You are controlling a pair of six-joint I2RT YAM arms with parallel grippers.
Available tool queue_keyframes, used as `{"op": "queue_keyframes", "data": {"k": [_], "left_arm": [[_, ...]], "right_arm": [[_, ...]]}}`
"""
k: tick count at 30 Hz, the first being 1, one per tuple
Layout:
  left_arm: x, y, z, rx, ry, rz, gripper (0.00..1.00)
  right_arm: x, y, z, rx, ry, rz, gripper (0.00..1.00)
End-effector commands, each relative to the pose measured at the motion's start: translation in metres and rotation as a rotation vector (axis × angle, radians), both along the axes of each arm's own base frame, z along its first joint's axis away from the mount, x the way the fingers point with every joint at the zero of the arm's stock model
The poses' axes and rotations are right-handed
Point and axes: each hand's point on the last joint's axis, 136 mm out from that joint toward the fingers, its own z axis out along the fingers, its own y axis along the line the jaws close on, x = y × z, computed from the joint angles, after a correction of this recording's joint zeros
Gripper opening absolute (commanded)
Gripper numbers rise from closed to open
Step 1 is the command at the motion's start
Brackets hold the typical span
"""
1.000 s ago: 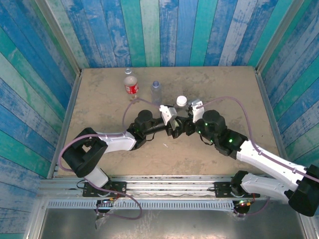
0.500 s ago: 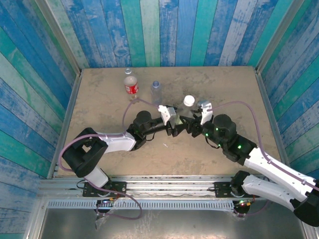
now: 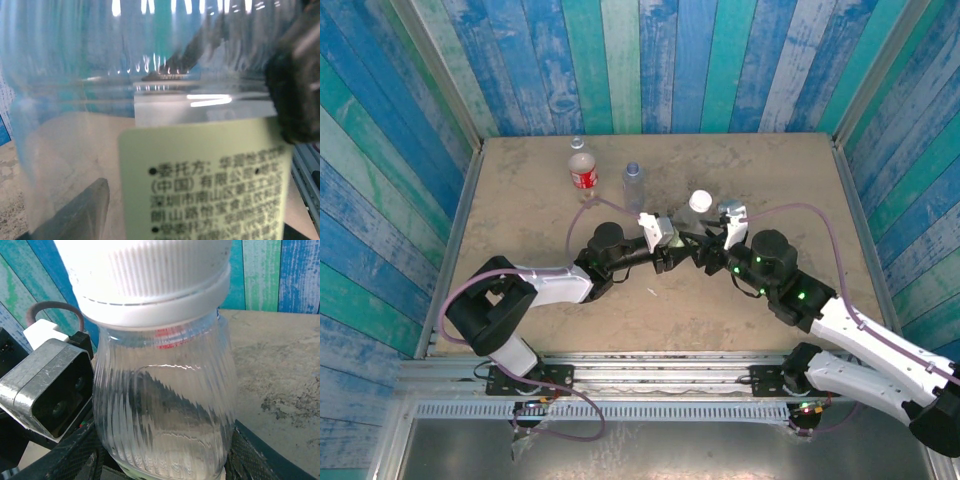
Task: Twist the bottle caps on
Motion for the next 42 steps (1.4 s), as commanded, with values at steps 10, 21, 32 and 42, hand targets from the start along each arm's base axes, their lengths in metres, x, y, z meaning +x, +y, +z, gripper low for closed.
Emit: {"op": "queue_keyframes", "data": {"k": [10, 21, 32, 42], "left_arm": [[-0.005, -0.004, -0.009, 0.047, -0.055, -0.027, 0.54], [-0.002, 0.003, -0.011, 0.036, -0.037, 0.015, 0.99], [0.011, 0.036, -0.003, 0.029, -0.011, 0.223, 0.94], [0.0, 0.057, -0.025, 0.053, 0.04, 0.269, 0.94]], "right_arm": [[0.016, 0.009, -0.004, -0.099, 0.049, -0.015, 0.68], [0.025, -0.001, -0.007, -0.135, 0.041, -0.087, 0.48], [0.091, -0.059, -0.009, -0.184, -0.038, -0.321, 0.47], [0.206, -0.088, -0.041, -0.265, -0.039, -0.435, 0.48]]}}
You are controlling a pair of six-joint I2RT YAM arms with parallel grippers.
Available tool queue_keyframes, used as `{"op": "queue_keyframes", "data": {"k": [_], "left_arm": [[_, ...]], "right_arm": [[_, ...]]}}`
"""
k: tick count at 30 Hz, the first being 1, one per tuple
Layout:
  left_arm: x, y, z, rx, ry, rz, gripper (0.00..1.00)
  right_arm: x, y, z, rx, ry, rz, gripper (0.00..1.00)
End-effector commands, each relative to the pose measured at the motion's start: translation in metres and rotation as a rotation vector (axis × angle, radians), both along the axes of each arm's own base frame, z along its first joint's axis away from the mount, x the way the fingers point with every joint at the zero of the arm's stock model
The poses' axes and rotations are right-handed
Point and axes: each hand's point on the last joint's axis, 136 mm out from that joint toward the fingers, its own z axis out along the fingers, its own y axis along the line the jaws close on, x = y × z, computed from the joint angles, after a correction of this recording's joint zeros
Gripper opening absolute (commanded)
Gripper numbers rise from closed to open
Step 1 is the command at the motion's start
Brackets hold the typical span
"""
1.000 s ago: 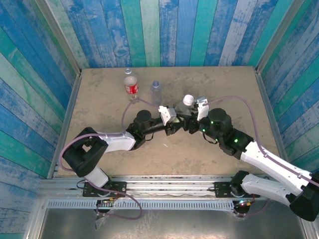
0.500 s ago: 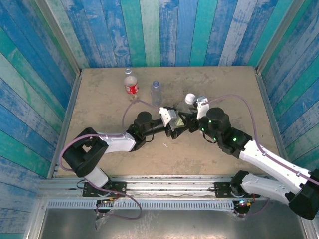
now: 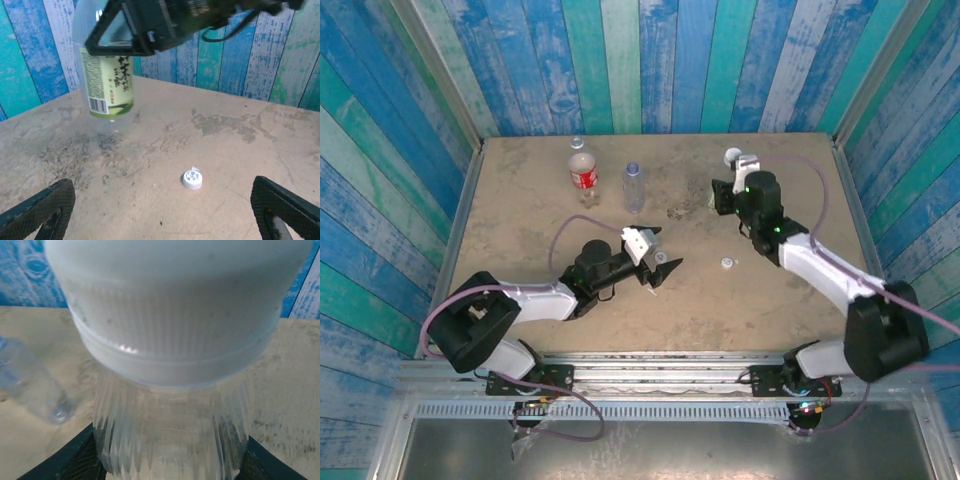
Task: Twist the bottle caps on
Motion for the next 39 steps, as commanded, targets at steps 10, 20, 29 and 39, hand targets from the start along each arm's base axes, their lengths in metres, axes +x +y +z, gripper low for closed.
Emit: {"op": "queue_keyframes", "data": {"k": [10, 20, 29, 39], "left_arm": [[-0.005, 0.02, 0.014, -0.021, -0.013, 0.07, 0.94], [-0.006, 0.036, 0.02, -0.019, -0.03, 0.129, 0.94], [-0.004, 0.04, 0.022, 0.0, -0.044, 0.156, 0.94], [0.004, 0.045, 0.022, -0.002, -0.035, 0.186, 0.94]], "right_arm": [[0.105, 0.012, -0.034, -0.044, -0.02, 0.015, 0.48], [0.13, 0.014, -0.07, -0.076, 0.038, 0.035, 0.5], [0.128, 0.016, -0.071, -0.075, 0.048, 0.056, 0.67], [0.114, 0.015, -0.025, -0.083, -0.023, 0.08, 0.84]]}}
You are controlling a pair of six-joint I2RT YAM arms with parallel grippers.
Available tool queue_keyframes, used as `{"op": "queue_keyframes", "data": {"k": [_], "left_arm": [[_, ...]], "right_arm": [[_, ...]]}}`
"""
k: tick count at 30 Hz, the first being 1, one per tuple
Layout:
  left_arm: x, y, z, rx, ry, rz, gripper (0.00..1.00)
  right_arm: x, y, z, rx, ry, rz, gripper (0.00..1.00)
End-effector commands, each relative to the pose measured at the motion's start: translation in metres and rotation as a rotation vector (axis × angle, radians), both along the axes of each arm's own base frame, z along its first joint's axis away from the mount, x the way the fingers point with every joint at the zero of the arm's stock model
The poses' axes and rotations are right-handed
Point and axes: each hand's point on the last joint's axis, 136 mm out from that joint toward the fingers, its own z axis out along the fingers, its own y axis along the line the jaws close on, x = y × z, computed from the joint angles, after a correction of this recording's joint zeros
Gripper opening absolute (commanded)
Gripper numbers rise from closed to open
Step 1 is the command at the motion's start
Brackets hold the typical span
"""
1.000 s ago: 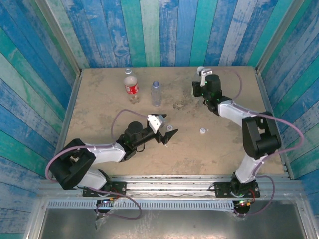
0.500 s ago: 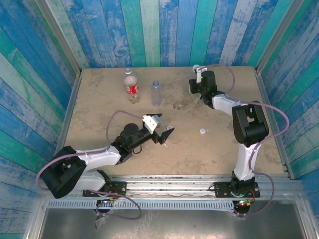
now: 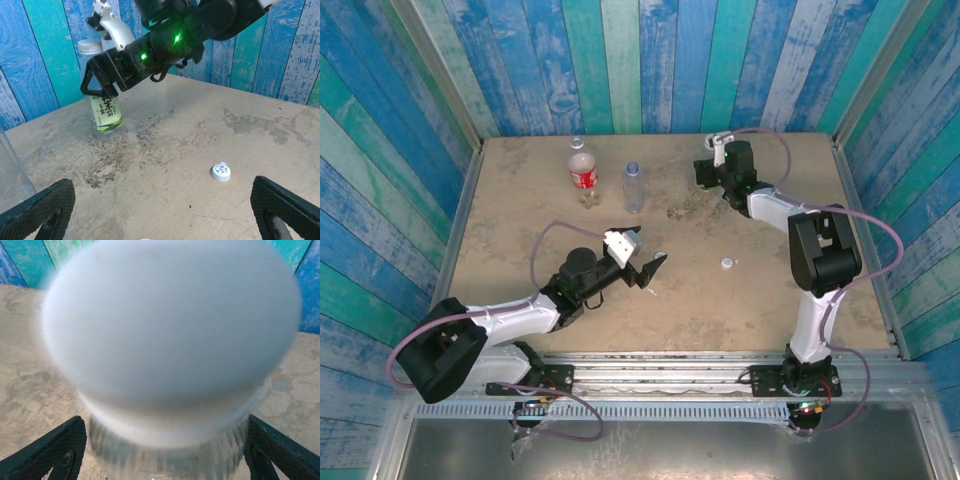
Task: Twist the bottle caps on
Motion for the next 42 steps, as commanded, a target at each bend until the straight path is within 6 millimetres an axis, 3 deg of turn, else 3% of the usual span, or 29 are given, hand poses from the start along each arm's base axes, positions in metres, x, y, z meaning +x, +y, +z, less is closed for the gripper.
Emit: {"op": "queue_keyframes", "data": {"k": [1, 7, 10, 14, 22, 27, 32, 42], "left_arm": [[0.005, 0.006, 0.01, -0.018, -0.015, 0.031, 0.94], [0.017, 0.01, 0.008, -0.012, 0.003, 0.057, 0.94], [0.026, 0.014, 0.009, -0.018, 0.013, 0.081, 0.94], [0.049, 0.023, -0.005, 0.005, 0.045, 0.137, 0.94], [0.095, 0.043, -0.014, -0.002, 0.053, 0.231, 0.94], [0.126, 0.052, -0.017, -0.033, 0.066, 0.295, 0.94], [0.159, 0.054, -0.025, -0.026, 0.103, 0.344, 0.94], [0.211, 0.056, -0.043, 0.034, 0.168, 0.428, 0.96]], "right_arm": [[-0.009, -0.003, 0.04, 0.008, -0.069, 0.015, 0.86], [-0.032, -0.004, 0.057, 0.012, -0.09, 0.054, 0.9], [-0.05, -0.007, 0.065, 0.011, -0.094, 0.068, 0.91], [-0.082, -0.008, 0.075, 0.012, -0.097, 0.114, 0.92], [-0.152, 0.007, 0.088, -0.009, -0.108, 0.228, 0.95], [-0.187, 0.029, 0.095, -0.01, -0.113, 0.31, 0.95], [-0.205, 0.042, 0.097, 0.013, -0.11, 0.351, 0.95], [-0.212, 0.045, 0.1, 0.03, -0.115, 0.359, 0.95]]}}
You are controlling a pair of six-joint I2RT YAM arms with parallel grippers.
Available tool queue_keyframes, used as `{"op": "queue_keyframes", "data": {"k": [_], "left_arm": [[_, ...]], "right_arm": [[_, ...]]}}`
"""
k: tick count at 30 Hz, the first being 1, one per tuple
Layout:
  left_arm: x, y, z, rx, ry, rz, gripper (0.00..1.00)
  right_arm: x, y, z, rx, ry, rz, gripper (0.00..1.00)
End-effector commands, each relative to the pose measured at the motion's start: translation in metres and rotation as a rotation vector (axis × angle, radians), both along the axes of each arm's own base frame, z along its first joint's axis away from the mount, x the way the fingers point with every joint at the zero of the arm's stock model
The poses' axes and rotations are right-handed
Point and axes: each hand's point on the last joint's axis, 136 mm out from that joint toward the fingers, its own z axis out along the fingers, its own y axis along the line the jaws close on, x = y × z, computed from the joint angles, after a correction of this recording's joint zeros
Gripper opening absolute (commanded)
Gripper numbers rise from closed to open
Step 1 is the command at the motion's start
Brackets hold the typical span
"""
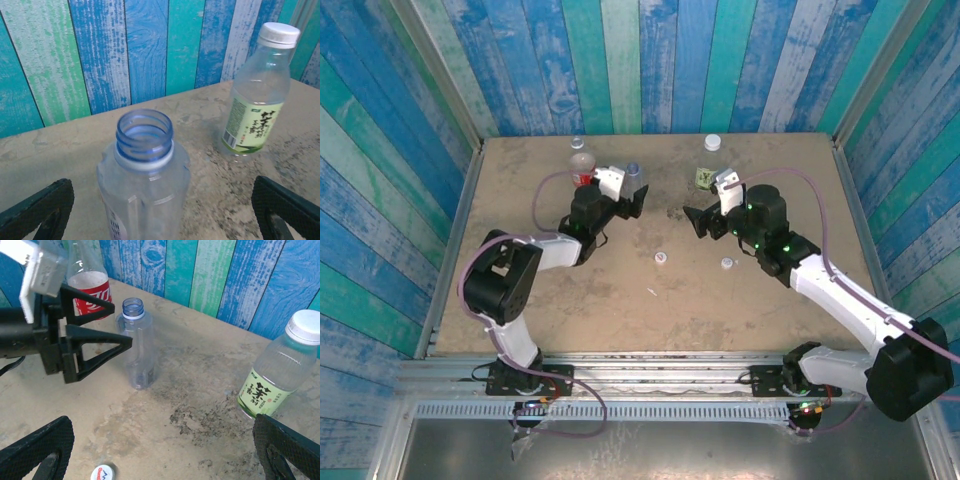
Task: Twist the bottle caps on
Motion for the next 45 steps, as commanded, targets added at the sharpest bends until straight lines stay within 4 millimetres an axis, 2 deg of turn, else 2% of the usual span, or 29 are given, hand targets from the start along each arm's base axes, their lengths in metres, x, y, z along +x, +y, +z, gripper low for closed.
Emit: {"op": "queue_keyframes", "data": {"k": [1, 4, 9, 12, 22, 27, 32, 35, 36, 38, 41, 45], "left_arm": [[0.018, 0.006, -0.026, 0.04, 0.074, 0.053, 0.97], [0.028, 0.005, -0.029, 0.045, 0.078, 0.06, 1.0], [0.039, -0.002, -0.038, 0.065, 0.088, 0.035, 0.93], [0.044, -0.006, -0.042, 0.071, 0.096, 0.026, 0.87], [0.045, -0.012, -0.036, 0.091, 0.065, -0.017, 0.55], [0.037, -0.016, -0.03, 0.094, 0.04, -0.06, 0.48], [0.02, -0.015, -0.014, 0.097, 0.021, -0.098, 0.48], [0.004, -0.007, -0.004, 0.097, 0.011, -0.096, 0.49], [-0.002, -0.005, 0.001, 0.097, 0.008, -0.098, 0.49], [-0.015, 0.0, 0.006, 0.092, 0.009, -0.103, 0.49], [-0.039, 0.008, 0.011, 0.087, 0.01, -0.115, 0.49], [-0.07, 0.022, 0.013, 0.087, 0.019, -0.109, 0.49]], "right_arm": [[-0.007, 0.001, 0.002, 0.015, 0.004, 0.01, 0.95], [-0.008, 0.0, 0.002, 0.018, 0.007, 0.01, 0.95], [-0.009, 0.0, 0.001, 0.021, 0.013, 0.011, 0.95], [-0.01, 0.0, 0.0, 0.021, 0.016, 0.01, 0.95], [-0.011, 0.001, -0.002, 0.03, 0.028, 0.012, 0.95], [-0.016, 0.006, -0.007, 0.027, 0.044, 0.026, 0.95], [-0.02, 0.015, -0.022, 0.008, 0.08, 0.046, 0.95], [-0.021, 0.023, -0.043, -0.032, 0.118, 0.049, 0.95], [-0.027, 0.032, -0.051, -0.048, 0.13, 0.07, 0.95], [-0.028, 0.039, -0.068, -0.081, 0.158, 0.071, 0.94], [-0.025, 0.046, -0.093, -0.097, 0.228, 0.042, 0.84], [-0.025, 0.064, -0.122, -0.14, 0.27, 0.062, 0.82]]}}
